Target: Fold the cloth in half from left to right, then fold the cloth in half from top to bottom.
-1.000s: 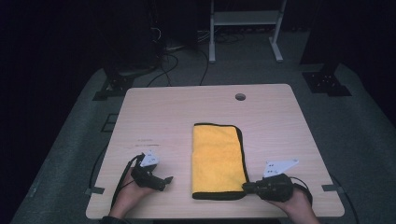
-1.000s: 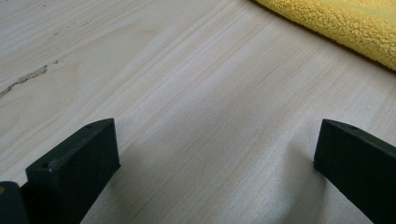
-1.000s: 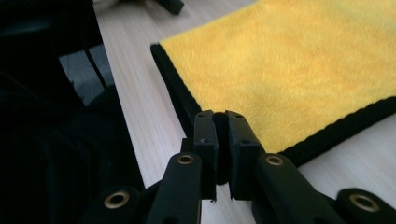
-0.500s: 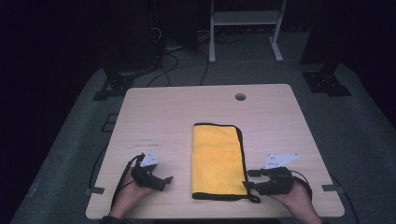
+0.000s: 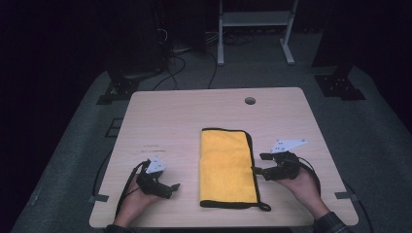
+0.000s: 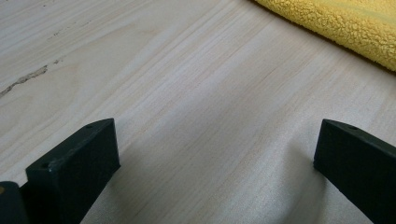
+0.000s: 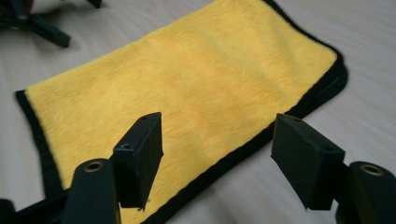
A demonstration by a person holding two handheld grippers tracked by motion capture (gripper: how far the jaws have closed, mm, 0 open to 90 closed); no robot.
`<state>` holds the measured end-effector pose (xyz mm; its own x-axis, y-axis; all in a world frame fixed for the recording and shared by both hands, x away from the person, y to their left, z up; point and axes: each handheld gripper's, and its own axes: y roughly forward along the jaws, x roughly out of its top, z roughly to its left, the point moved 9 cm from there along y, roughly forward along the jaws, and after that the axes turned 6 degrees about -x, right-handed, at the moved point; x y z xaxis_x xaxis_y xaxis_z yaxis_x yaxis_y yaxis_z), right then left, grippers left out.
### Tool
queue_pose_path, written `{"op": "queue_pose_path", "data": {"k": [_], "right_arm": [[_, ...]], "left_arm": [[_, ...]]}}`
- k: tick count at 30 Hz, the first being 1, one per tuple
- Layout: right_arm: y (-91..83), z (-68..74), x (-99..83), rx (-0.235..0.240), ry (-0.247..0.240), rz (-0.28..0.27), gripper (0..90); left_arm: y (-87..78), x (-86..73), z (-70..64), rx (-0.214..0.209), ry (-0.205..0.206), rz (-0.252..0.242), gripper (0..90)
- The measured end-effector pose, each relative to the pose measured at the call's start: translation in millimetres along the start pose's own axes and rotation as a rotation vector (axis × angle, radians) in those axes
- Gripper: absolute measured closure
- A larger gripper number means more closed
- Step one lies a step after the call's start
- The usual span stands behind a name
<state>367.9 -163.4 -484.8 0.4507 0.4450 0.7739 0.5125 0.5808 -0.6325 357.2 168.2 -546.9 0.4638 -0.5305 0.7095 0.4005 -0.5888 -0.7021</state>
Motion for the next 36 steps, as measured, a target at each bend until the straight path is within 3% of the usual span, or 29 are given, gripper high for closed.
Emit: {"op": "queue_pose_path", "data": {"k": [11, 15, 27, 29, 33, 36], "right_arm": [[20.1, -31.7, 20.5, -0.05, 0.018, -0.002, 31.8], [28.5, -41.9, 27.6, -0.058, 0.026, -0.003, 32.1], [45.9, -66.5, 39.2, -0.089, 0.06, -0.022, 32.9], [50.8, -70.5, 39.5, -0.102, 0.05, 0.001, 32.3], [57.9, -77.1, 45.2, -0.112, 0.056, -0.023, 33.6], [64.8, -81.2, 44.7, -0.123, 0.034, 0.011, 32.8]], "left_arm": [[0.5, 0.7, 0.8, 0.001, 0.001, -0.001, 0.0], [1.4, 4.0, 2.1, 0.01, -0.006, 0.024, 0.0], [7.1, 48.5, 12.9, -0.004, 0.0, -0.042, 4.6], [9.9, 58.5, 16.2, -0.013, -0.003, -0.053, 5.6], [17.8, 79.3, 25.8, -0.02, -0.001, -0.072, 8.1], [24.7, 92.3, 32.6, -0.026, -0.001, -0.087, 10.8]]}}
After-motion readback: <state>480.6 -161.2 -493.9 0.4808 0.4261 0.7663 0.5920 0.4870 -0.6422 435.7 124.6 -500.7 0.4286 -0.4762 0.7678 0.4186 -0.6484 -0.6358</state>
